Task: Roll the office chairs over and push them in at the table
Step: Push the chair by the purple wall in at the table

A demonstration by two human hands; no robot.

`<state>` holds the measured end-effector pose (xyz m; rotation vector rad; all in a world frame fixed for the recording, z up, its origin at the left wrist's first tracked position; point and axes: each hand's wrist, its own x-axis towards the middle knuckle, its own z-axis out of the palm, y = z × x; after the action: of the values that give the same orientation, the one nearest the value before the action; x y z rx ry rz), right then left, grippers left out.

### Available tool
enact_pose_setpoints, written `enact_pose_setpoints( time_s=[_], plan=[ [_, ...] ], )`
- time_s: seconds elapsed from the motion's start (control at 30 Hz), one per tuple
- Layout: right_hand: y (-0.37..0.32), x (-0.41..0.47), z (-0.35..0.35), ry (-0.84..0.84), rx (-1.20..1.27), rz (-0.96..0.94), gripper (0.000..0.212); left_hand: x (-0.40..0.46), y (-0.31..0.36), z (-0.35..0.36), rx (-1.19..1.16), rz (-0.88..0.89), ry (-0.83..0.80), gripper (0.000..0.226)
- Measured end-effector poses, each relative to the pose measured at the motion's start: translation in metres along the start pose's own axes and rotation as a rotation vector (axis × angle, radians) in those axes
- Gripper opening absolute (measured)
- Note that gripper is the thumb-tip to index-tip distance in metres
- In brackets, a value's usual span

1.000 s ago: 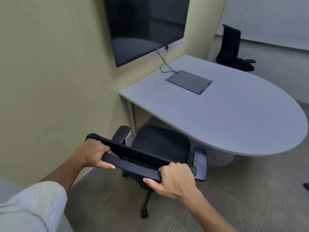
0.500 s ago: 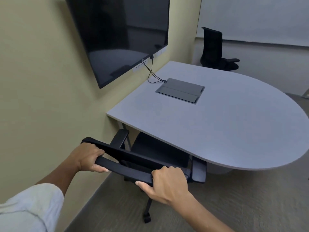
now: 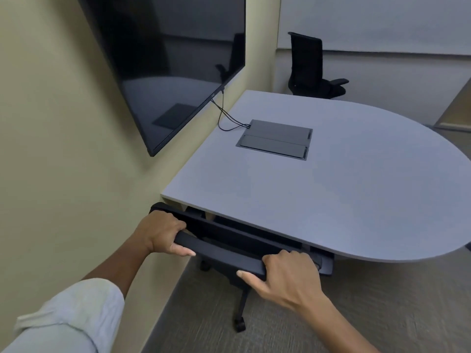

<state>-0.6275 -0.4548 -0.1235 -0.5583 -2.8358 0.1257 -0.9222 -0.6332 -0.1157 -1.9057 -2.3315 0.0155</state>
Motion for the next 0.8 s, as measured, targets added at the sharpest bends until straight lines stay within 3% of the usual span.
enact_pose_setpoints(
  time_s=[0.07,0.2,0.4,0.8],
  plan=[
    [-0.004,0.015,0.004,-0.001,-0.004,0.036,0.073,0.012,-0.019,0.008,-0.028,0.030,0.002,0.064],
    [0.001,0.044,0.006,0.018,-0.056,0.059,0.078,0.042,-0.050,0.024,-0.026,0.088,0.060,0.094],
    [0.016,0.063,0.003,0.014,-0.104,0.035,0.075,0.058,-0.052,0.022,-0.043,0.077,0.140,0.085],
    [0.032,0.063,0.007,0.015,-0.141,0.028,0.076,0.063,-0.040,0.011,0.020,0.072,0.109,0.079]
  ],
)
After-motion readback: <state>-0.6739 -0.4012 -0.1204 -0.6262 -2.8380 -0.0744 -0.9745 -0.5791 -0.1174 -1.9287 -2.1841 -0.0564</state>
